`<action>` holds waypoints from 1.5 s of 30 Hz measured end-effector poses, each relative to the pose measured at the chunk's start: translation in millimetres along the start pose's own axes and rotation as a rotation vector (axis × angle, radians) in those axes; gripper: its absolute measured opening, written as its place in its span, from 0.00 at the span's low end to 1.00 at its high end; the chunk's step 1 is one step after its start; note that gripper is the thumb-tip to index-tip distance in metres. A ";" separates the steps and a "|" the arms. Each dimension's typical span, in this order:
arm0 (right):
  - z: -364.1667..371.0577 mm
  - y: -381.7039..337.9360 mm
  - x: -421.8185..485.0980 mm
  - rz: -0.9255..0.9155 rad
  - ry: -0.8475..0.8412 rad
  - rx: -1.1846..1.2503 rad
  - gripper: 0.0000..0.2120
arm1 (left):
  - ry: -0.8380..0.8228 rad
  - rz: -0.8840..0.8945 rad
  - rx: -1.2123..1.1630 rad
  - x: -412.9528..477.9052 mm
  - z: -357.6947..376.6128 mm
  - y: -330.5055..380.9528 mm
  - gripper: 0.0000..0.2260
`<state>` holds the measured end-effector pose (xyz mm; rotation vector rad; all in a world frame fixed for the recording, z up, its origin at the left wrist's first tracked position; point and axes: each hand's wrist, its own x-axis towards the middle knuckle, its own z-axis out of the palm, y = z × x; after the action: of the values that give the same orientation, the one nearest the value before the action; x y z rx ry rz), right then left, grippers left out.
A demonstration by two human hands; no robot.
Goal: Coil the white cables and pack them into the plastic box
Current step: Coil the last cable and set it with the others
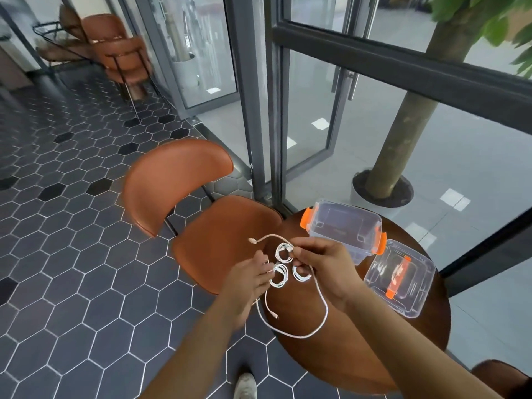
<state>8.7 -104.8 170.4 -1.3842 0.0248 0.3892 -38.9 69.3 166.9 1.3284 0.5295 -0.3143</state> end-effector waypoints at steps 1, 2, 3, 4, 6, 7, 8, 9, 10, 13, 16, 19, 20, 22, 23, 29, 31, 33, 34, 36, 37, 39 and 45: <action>2.3 -0.2 0.7 -0.022 -0.024 -0.064 0.09 | -0.026 -0.037 -0.155 8.0 0.4 3.6 0.18; 4.4 0.1 1.4 -0.048 -0.045 -0.114 0.08 | -0.036 -0.062 -0.268 12.9 2.0 10.3 0.21; 6.2 0.3 2.1 -0.070 -0.054 -0.147 0.08 | -0.024 -0.067 -0.371 19.0 2.3 14.7 0.22; 7.1 0.6 3.3 -0.085 -0.055 -0.178 0.08 | 0.005 -0.053 -0.480 24.1 3.0 18.5 0.21; 5.3 2.6 8.1 -0.102 -0.053 -0.245 0.07 | 0.029 -0.037 -0.640 30.9 6.4 28.7 0.18; 3.7 3.9 10.7 -0.102 -0.053 -0.273 0.07 | 0.028 -0.025 -0.671 31.5 8.4 33.0 0.17; 1.7 5.9 13.2 -0.103 -0.049 -0.305 0.07 | 0.030 -0.013 -0.675 31.9 10.8 35.7 0.16; -0.4 8.2 15.6 -0.107 -0.037 -0.357 0.06 | 0.044 -0.009 -0.665 32.9 11.9 37.6 0.15; -2.6 10.7 17.4 -0.121 -0.021 -0.430 0.06 | 0.060 -0.015 -0.656 34.8 12.4 38.7 0.15; -10.7 21.9 16.8 -0.148 -0.047 -0.593 0.06 | 0.084 -0.002 -0.636 35.0 14.6 40.9 0.16; -18.8 39.5 8.1 -0.129 -0.167 -0.634 0.08 | 0.086 -0.014 -0.655 37.4 15.2 34.7 0.15; -22.2 54.1 -2.3 -0.076 -0.216 -0.594 0.05 | 0.045 -0.030 -0.650 38.9 17.1 21.5 0.14; -24.4 57.4 -4.8 -0.047 -0.225 -0.590 0.05 | 0.023 -0.033 -0.651 39.0 17.8 17.3 0.14; -32.2 62.4 -9.7 0.009 -0.261 -0.598 0.09 | -0.016 -0.052 -0.657 39.0 18.5 9.9 0.14; -36.9 64.5 -12.3 0.034 -0.284 -0.621 0.10 | -0.040 -0.062 -0.654 38.5 18.8 7.0 0.15; -78.7 72.7 -19.3 0.256 -0.305 -0.821 0.13 | -0.192 -0.189 -0.554 27.6 20.9 4.4 0.16; -87.4 70.7 -16.2 0.329 -0.282 -0.857 0.14 | -0.269 -0.258 -0.436 23.6 22.6 5.0 0.16; -84.7 62.4 -9.5 0.347 -0.171 -0.805 0.15 | -0.341 -0.325 -0.258 20.8 27.2 1.0 0.17; -79.9 55.5 -4.9 0.341 -0.104 -0.733 0.15 | -0.371 -0.357 -0.157 19.6 30.3 -2.6 0.17; -66.2 37.4 4.9 0.305 -0.018 -0.597 0.14 | -0.403 -0.402 0.001 19.6 36.6 -11.0 0.17; -59.2 28.0 9.0 0.288 0.000 -0.565 0.14 | -0.399 -0.408 0.038 20.2 39.1 -14.8 0.17; -47.8 15.7 14.0 0.262 -0.003 -0.543 0.15 | -0.373 -0.382 0.042 21.9 41.9 -21.1 0.16; -38.0 10.0 12.9 0.239 -0.018 -0.497 0.15 | -0.313 -0.294 0.117 24.6 40.2 -33.4 0.16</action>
<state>25.9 -136.6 150.3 -1.8756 0.0833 0.6365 -27.7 24.8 131.9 1.2820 0.4453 -0.7918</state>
